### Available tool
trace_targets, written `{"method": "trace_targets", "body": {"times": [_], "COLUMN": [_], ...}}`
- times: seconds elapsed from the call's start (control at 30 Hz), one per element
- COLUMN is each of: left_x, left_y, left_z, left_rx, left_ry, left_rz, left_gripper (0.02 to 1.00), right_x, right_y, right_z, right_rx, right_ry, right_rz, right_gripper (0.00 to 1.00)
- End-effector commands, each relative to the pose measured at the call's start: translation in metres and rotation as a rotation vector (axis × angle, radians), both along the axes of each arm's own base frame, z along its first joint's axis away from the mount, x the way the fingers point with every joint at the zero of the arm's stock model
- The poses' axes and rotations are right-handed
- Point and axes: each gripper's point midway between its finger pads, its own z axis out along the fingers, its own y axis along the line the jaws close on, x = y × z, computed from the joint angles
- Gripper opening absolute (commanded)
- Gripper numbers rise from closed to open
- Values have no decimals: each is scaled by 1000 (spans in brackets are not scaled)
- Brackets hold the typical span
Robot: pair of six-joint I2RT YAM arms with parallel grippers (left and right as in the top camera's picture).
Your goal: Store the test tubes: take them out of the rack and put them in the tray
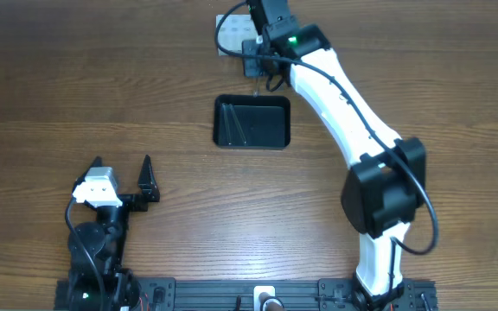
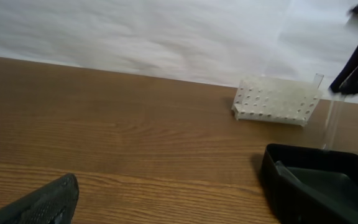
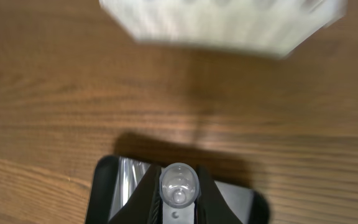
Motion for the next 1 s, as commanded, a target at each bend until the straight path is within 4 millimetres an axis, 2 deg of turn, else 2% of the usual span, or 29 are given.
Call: {"method": "trace_targets", "body": {"times": [0.03, 0.17, 0.4, 0.63, 0.8, 1.0], "left_x": [0, 0, 0, 0, 0, 0], "left_y": [0, 0, 0, 0, 0, 0], "left_z": [-1, -1, -1, -1, -1, -1], "left_rx": [18, 18, 18, 18, 18, 18], "left_ry": [0, 0, 0, 0, 0, 0], "left_rz": [-2, -2, -2, -2, -2, -2], "left_gripper": [1000, 1000, 996, 998, 998, 998], "right_x": [-14, -23, -34, -44, -50, -47], "right_y": [23, 28, 32, 28, 25, 22], "right_z": [-33, -49, -64, -91, -102, -109], "right_rx": [41, 23, 13, 4, 0, 3], "right_ry": [98, 135, 162, 196, 216, 206], "right_rz": [52, 66, 73, 57, 44, 37], "right_gripper": [84, 93, 128, 172, 194, 312]}}
